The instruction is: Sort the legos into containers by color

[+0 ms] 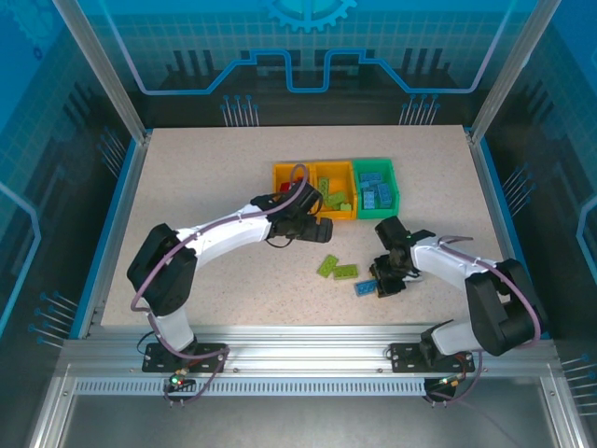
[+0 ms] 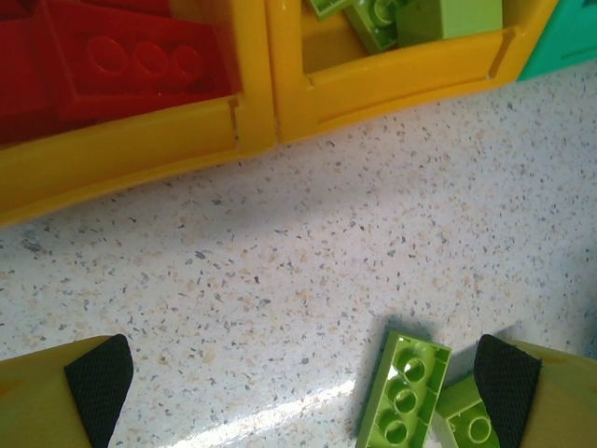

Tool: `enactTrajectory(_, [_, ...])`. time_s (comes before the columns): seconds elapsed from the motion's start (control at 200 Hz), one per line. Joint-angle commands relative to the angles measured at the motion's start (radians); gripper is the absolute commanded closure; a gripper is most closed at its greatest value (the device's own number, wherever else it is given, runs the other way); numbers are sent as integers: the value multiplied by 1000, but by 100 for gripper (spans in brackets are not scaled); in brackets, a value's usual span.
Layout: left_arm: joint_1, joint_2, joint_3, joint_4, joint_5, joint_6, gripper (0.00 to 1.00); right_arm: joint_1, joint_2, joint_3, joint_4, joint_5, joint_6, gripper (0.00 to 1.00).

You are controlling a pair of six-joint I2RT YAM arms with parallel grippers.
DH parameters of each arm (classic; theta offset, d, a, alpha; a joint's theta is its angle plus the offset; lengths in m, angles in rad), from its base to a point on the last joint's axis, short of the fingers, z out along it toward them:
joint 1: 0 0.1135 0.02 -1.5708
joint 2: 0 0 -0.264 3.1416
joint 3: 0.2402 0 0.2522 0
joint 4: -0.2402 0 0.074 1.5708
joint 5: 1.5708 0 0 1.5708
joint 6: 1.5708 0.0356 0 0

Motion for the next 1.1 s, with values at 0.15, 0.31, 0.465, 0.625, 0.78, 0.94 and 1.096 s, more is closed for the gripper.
enactTrajectory(0.15, [-67, -30, -29, -30, -42, 112, 1, -150, -69, 19, -13, 101, -141, 78])
enactTrajectory(0.31, [-138, -28, -28, 0, -31, 271, 1, -228, -97, 103, -51, 126, -277, 78])
enactTrajectory(0.465, [-184, -13, -36, 49, 84, 419, 1, -309, -9, 282, -33, 101, -485, 78])
enactTrajectory(0.625, [-201, 45, 11, 29, 157, 536, 1, -297, 180, 613, -133, 168, -816, 78])
enactTrajectory(0.78, [-222, 124, 80, -8, 153, 631, 1, -277, 404, 897, -231, 180, -1075, 77])
enactTrajectory(0.94, [-244, 189, 126, -18, 129, 677, 1, -251, 546, 1065, -229, 205, -1175, 77])
enactTrajectory(1.096, [-255, 236, 165, -13, 121, 687, 1, -212, 666, 1236, -271, 264, -1268, 75])
